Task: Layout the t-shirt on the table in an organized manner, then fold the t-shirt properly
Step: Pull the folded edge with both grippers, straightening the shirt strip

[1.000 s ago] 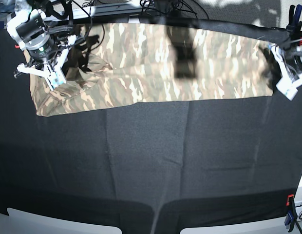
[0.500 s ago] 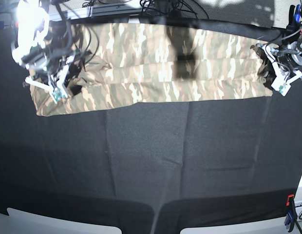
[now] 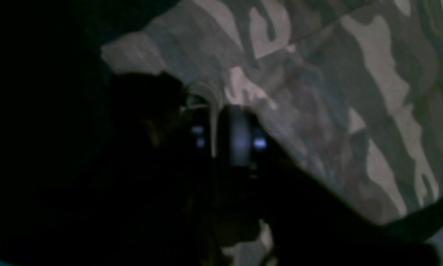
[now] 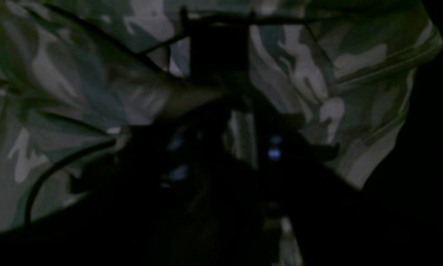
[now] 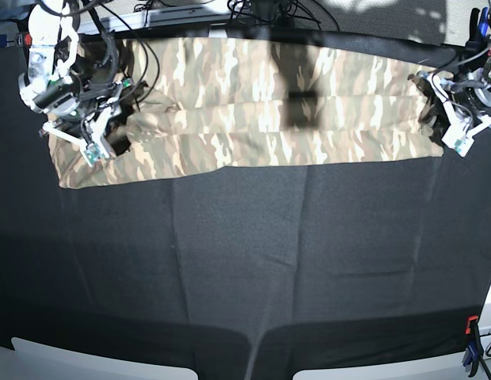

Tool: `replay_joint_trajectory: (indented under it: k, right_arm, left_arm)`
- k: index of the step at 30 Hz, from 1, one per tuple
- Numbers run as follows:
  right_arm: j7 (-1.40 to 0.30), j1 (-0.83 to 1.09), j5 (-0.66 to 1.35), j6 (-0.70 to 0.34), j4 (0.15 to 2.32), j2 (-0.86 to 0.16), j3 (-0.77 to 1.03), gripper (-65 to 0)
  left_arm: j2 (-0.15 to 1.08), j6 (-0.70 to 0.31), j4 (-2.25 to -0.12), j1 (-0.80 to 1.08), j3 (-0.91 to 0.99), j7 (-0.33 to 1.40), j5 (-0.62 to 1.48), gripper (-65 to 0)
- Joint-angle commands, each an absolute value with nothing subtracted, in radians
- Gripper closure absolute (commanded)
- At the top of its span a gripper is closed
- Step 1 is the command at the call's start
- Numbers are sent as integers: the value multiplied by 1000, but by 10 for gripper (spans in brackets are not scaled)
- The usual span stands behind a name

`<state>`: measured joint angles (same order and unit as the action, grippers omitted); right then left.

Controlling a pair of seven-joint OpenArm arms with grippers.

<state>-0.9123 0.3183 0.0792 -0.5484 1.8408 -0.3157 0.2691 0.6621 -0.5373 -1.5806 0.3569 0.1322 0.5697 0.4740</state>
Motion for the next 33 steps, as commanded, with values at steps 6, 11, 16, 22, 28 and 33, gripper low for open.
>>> replay_joint_trajectory:
  k: [6, 11, 16, 22, 28, 33]
  right_arm:
    - [-813, 288, 83, -542, 1855, -327, 275, -304]
    - [-850, 184, 138, -541, 1857, -326, 275, -304]
    - [-981, 105, 286, -548, 1911, -327, 276, -304]
    - [-1010, 121, 300, -585, 1969, -326, 276, -304]
    - [-1024, 122, 299, -603, 2025, -327, 276, -304]
    - [-997, 125, 325, -575, 2091, -326, 295, -304]
  left_arm:
    - [682, -471, -1592, 349, 144, 544, 482, -211]
    - [682, -410, -1593, 346, 144, 560, 479, -211]
    - [682, -411, -1628, 346, 144, 675, 479, -211]
    - [682, -411, -1643, 347, 144, 680, 479, -211]
    - [682, -405, -1643, 346, 144, 668, 469, -211]
    - [682, -310, -1643, 347, 144, 662, 452, -211]
